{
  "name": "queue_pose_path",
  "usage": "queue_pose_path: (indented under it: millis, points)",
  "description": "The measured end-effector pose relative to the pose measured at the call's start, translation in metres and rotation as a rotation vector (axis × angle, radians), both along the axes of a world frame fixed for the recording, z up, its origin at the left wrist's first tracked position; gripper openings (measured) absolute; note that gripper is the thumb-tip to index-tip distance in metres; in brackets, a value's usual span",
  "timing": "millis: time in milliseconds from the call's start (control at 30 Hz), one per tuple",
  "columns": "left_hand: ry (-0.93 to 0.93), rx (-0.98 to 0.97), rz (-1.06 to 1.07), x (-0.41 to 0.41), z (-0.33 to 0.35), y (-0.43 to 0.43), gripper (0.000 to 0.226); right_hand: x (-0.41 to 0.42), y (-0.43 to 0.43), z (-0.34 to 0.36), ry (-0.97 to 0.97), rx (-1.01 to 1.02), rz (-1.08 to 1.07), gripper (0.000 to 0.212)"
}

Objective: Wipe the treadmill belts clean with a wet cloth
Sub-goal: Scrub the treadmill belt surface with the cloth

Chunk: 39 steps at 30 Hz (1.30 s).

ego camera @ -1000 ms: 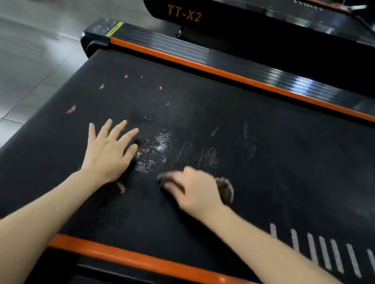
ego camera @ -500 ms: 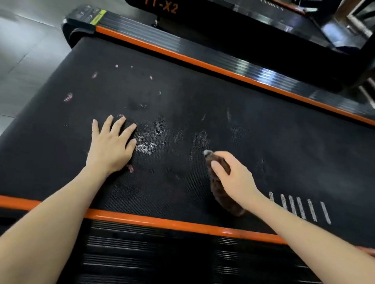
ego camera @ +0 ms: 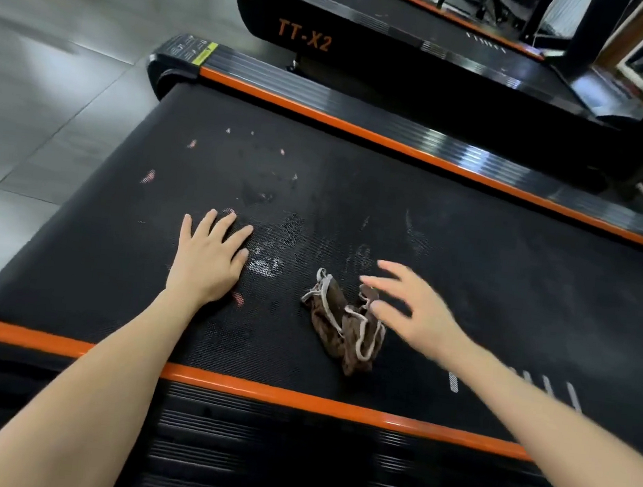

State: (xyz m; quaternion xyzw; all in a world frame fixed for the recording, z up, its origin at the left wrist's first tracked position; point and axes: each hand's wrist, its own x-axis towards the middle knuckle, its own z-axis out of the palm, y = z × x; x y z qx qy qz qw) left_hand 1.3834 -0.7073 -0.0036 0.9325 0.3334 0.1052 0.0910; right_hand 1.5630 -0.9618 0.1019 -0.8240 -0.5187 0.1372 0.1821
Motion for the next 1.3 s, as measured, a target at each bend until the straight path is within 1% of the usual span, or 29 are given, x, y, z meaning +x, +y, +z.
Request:
queue_pose_path:
  millis: [33,100,167,233,267,300,433,500,600,700,767,833,900,967,1033,1100,1133,1200,1267,1300]
  points:
    - [0.006,0.008,0.001,0.000,-0.001,0.001,0.046,-0.003,0.002,-0.020,-0.063,-0.029,0.110,0.045]
    - [0.013,0.012,0.007,0.000,-0.002,0.001,0.046,-0.018,0.010,-0.057,-0.105,-0.079,0.296,0.057]
    - [0.023,0.022,0.023,0.002,-0.003,0.001,0.046,-0.035,0.020,-0.079,-0.195,-0.047,0.368,0.067]
    - [0.023,0.019,0.035,0.004,-0.002,0.001,0.045,-0.044,0.023,-0.088,-0.243,-0.007,0.374,0.077]
    - [0.020,0.015,0.037,0.004,-0.002,0.001,0.044,-0.045,0.025,-0.089,-0.249,0.021,0.375,0.076]
    - [0.017,0.003,0.044,0.005,-0.001,0.002,0.044,-0.044,0.027,-0.089,-0.254,0.066,0.381,0.071]
    - [0.013,-0.070,0.072,0.007,0.002,0.005,0.043,-0.041,0.057,-0.094,-0.239,0.247,0.461,0.042]
    - [-0.016,-0.112,0.100,0.008,0.003,0.007,0.042,-0.039,0.077,-0.097,-0.231,0.309,0.465,0.037]
    - [-0.042,-0.143,0.172,0.005,0.012,0.005,0.042,-0.033,0.108,-0.096,-0.248,0.291,0.374,0.035]
    - [0.012,-0.126,0.211,-0.005,0.022,0.003,0.043,-0.032,0.151,-0.087,-0.189,0.195,0.220,0.032]
    - [0.052,-0.084,0.207,-0.015,0.025,0.005,0.043,-0.036,0.163,-0.084,-0.186,0.218,0.189,0.030]
    - [0.086,-0.043,0.198,-0.026,0.025,0.011,0.043,-0.047,0.144,-0.085,-0.172,0.289,0.275,0.025]
    - [0.109,-0.011,0.211,-0.036,0.022,0.023,0.044,-0.060,0.105,-0.090,-0.171,0.351,0.417,0.022]
    - [0.134,-0.015,0.223,-0.042,0.019,0.035,0.045,-0.067,0.079,-0.093,-0.192,0.346,0.512,0.029]
    - [0.157,-0.031,0.208,-0.044,0.017,0.046,0.046,-0.059,0.086,-0.093,-0.217,0.343,0.538,0.035]
    - [0.158,-0.020,0.160,-0.044,0.015,0.056,0.047,-0.047,0.110,-0.093,-0.296,0.385,0.500,0.031]
    - [0.152,-0.004,0.134,-0.045,0.015,0.060,0.048,-0.038,0.126,-0.091,-0.321,0.394,0.434,0.027]
    - [0.155,0.019,0.085,-0.045,0.014,0.069,0.049,-0.018,0.156,-0.087,-0.301,0.342,0.216,0.021]
    - [0.170,0.017,0.047,-0.043,0.013,0.080,0.049,-0.002,0.178,-0.085,-0.278,0.263,-0.008,0.022]
    - [0.174,0.014,0.034,-0.041,0.012,0.086,0.049,0.003,0.184,-0.085,-0.279,0.239,-0.079,0.024]
